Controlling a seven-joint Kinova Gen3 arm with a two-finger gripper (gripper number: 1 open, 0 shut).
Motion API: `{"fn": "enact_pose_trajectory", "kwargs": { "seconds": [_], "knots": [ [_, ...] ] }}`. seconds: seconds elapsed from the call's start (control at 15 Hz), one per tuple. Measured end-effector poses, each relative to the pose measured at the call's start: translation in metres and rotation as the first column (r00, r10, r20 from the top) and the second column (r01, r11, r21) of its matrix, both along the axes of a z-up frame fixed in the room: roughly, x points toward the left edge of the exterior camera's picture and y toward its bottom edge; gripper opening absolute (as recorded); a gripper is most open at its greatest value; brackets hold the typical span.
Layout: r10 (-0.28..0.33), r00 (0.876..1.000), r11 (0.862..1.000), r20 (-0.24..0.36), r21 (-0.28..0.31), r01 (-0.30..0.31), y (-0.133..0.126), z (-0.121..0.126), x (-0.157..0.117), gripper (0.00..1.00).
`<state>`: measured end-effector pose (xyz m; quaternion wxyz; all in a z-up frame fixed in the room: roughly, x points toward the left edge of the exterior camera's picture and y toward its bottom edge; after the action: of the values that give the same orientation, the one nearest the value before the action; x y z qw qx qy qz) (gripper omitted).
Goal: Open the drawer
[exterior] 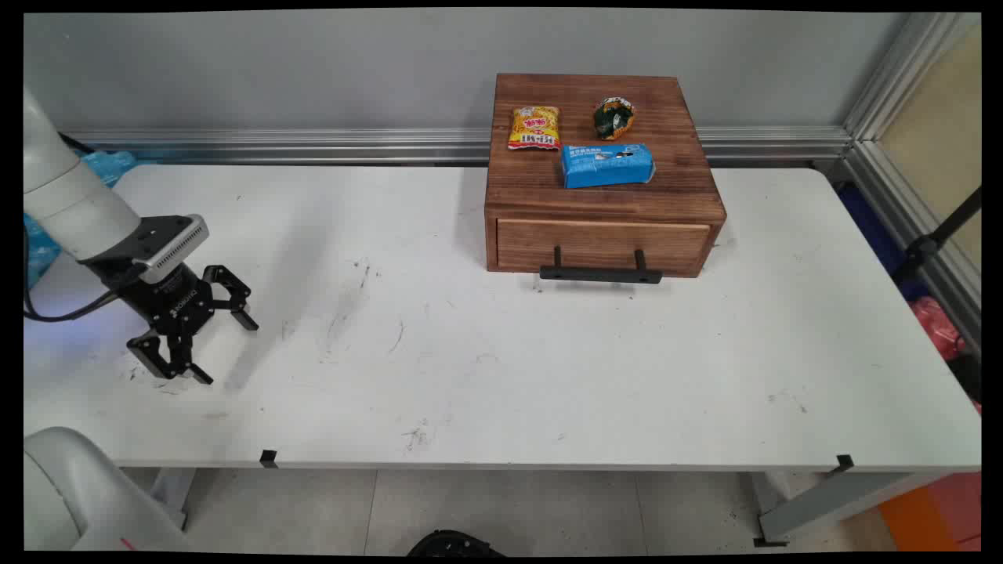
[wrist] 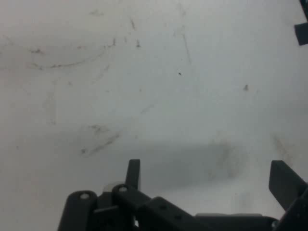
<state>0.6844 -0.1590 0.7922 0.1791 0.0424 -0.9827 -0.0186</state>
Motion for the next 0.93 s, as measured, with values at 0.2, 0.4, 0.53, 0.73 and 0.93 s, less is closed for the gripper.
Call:
{"fn": "enact_pose_trajectory", "kwargs": {
  "seconds": [0.2,0.4,0.53,0.73,0.93],
  "knots": [
    [0.034,0.999,0.999,-0.014,-0.007,-0.034,-0.002,0.002,-0.001,1.0],
    [0.098,0.994,0.995,-0.042,-0.018,-0.099,-0.007,0.013,-0.006,1.0],
    [0.133,0.989,0.991,-0.058,-0.02,-0.135,-0.008,0.022,-0.01,1.0],
    [0.198,0.975,0.979,-0.097,-0.024,-0.202,-0.012,0.046,-0.023,1.0],
    [0.251,0.959,0.966,-0.128,-0.026,-0.257,-0.017,0.064,-0.035,1.0]
  ]
}}
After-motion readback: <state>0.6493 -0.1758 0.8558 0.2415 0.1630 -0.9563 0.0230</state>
